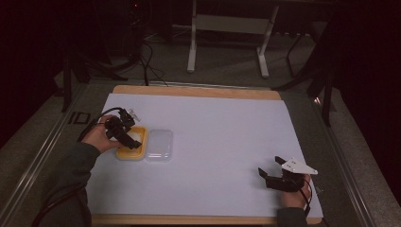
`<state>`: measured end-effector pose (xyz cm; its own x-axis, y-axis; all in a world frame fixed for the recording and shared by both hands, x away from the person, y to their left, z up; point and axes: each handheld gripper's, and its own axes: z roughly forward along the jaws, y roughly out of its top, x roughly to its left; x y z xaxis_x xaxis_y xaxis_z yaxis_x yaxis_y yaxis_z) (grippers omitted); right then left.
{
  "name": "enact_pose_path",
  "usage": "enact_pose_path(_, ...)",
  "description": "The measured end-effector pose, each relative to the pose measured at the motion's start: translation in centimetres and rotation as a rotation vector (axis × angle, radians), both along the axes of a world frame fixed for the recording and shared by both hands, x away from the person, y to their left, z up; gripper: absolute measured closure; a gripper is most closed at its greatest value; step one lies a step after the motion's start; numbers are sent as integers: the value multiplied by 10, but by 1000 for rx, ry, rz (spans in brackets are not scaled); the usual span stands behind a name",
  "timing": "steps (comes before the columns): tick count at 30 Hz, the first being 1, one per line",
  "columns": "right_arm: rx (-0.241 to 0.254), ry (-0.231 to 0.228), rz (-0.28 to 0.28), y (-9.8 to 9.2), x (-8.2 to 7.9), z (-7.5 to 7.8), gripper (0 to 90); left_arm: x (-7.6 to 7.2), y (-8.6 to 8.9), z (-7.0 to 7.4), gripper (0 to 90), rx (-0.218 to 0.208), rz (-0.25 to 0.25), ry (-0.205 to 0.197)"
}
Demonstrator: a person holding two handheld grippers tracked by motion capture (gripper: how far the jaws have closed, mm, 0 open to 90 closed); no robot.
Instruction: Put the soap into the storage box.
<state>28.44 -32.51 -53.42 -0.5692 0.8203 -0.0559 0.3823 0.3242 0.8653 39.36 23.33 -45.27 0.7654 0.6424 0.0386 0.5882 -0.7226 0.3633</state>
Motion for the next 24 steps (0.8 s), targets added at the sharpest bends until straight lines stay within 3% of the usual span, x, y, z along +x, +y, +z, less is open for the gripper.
enact_pose_path(10, 1, 0, 0, 0, 0, 0, 153, -9, -7, 4, 265, 10, -33, -22)
enact_pose_path(13, 0, -1, 0, 0, 0, 0, 153, -11, -8, 3, 291, 49, -34, -31)
enact_pose_path(18, 0, 0, -1, 0, 0, 0, 153, -17, -9, 0, 328, 33, -40, -37)
enact_pose_path(24, 0, 0, -1, 0, 0, 0, 153, -30, -18, -6, 342, -37, -51, -67)
